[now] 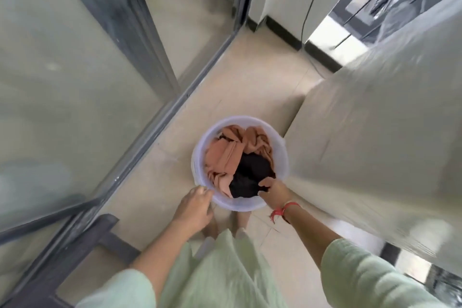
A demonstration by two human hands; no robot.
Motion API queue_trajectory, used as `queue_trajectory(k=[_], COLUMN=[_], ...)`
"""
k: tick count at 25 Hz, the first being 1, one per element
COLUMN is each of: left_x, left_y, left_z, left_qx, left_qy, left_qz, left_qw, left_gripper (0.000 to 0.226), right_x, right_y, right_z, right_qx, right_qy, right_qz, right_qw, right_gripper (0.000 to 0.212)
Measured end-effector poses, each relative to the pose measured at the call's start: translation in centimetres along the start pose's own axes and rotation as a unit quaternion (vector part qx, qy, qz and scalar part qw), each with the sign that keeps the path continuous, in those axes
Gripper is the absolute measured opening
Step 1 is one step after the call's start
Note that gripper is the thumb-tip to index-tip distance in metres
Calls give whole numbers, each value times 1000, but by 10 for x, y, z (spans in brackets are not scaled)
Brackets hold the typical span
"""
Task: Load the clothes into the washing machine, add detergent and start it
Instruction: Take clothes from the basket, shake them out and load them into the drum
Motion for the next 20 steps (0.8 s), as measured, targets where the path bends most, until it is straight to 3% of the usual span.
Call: queue_trajectory(k=[3, 6, 9, 11, 13, 14, 17, 20], left_x=[41, 83, 132, 149, 147, 142, 113, 54], left_y=[6, 8, -3, -10, -9, -8, -4, 12], left_z=[-75, -139, -180, -184, -173, -164, -134, -91], left_qx=[51, 76, 82, 88, 88, 77, 40, 63], left_qy=[9, 36, 41, 49, 69, 64, 19, 48], left_qz=[-62, -130, -140, -124, -96, -74, 14, 111], left_qw=[997, 988, 986, 987, 989, 992, 999, 991], left_gripper=[44, 52, 57, 62, 65, 65, 56, 51], right_x=[30, 54, 71, 78, 72, 64, 31, -22], right_y=[36, 68, 99, 101, 88, 79, 49, 6], right_z=[-69, -133, -189, -206, -198, -188, -131, -42], right_qx=[-28, -32, 17, -16, -87, -102, -83, -115], right_qy=[27, 42, 27, 34, 29, 27, 25, 129], right_qz=[139, 311, 386, 448, 472, 446, 325, 176], right_qw=[990, 949, 922, 893, 877, 889, 942, 969], right_gripper=[64, 108, 124, 102, 44, 23, 23, 31])
Point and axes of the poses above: each hand's wrist, its own z-axis away from the middle knuckle, its own x-axis out of the palm, y = z × x, the point moved 1 cm from there along -z, towards the middle knuckle, and after that the axes turned 14 degrees about -z, right-handed, at the moved point
